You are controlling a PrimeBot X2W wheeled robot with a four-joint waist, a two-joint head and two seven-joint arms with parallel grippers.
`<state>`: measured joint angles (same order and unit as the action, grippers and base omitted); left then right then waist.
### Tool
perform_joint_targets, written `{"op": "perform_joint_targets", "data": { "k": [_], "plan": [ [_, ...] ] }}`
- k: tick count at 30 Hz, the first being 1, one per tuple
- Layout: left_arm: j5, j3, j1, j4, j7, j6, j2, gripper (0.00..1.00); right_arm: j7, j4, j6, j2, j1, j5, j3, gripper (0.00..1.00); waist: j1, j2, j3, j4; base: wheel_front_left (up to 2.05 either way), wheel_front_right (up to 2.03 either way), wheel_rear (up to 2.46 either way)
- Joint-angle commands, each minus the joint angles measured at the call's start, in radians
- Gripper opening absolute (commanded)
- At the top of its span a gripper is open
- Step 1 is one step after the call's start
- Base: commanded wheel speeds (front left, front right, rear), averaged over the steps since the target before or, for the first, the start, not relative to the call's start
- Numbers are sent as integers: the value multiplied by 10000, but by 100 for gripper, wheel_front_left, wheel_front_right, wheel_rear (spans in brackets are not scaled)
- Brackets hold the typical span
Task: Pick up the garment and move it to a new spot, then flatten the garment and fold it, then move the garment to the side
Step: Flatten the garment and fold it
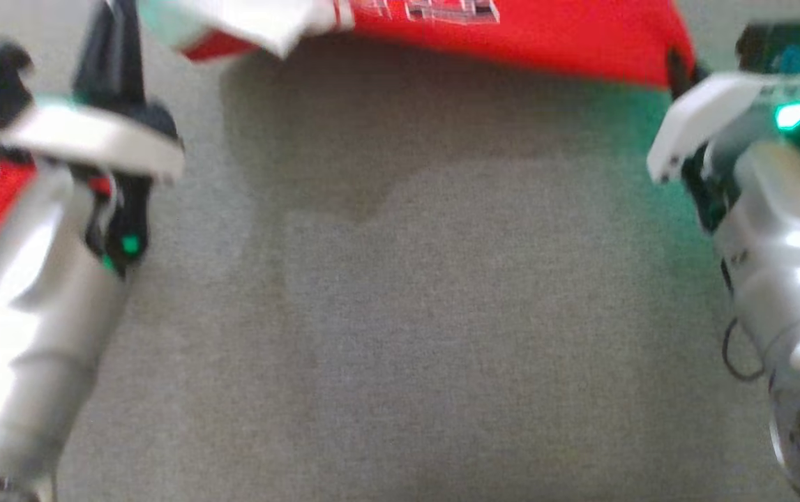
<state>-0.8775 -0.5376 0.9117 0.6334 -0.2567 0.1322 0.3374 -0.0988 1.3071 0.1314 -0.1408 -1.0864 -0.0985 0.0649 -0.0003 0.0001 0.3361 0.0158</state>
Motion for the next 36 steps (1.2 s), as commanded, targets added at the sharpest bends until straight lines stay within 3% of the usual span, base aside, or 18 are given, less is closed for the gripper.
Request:
{"op": "perform_joint_targets", "data": {
  "k": [1, 12, 21, 22, 26, 36],
  "plan": [
    [-173, 91, -197, -635, 5, -16, 724, 0, 99, -239, -7, -97, 321, -417, 476, 0, 3, -1, -703, 222, 0, 0, 0],
    [-400, -605, -2940, -2743, 615, -293, 1632, 0, 938, -1902, -7, -1031, 2336, -2825, 2818, 0, 3, -1, -1879, 520, 0, 0, 0],
    [-412, -1021, -4851, -4613, 1055, -921, 2371, 0, 2272, -4160, -7, -2503, 4206, -5196, 4748, 0, 3, -1, -2641, 529, 0, 0, 0],
    [-516, -1071, -5238, -5018, 1159, -1034, 2497, 0, 2603, -4695, -7, -2897, 4502, -5668, 5108, 0, 3, -1, -2723, 479, 0, 0, 0],
    [-549, -1310, -6103, -5927, 1440, -1338, 2878, 0, 3177, -5621, -7, -3665, 5136, -6528, 5655, 0, 3, -1, -3009, 393, 0, 0, 0],
    [-772, -1920, -7871, -7870, 2207, -1949, 3673, 0, 3529, -6748, -7, -4467, 6479, -7463, 5774, 0, 3, -1, -3622, 262, 0, 0, 0]
  ]
}}
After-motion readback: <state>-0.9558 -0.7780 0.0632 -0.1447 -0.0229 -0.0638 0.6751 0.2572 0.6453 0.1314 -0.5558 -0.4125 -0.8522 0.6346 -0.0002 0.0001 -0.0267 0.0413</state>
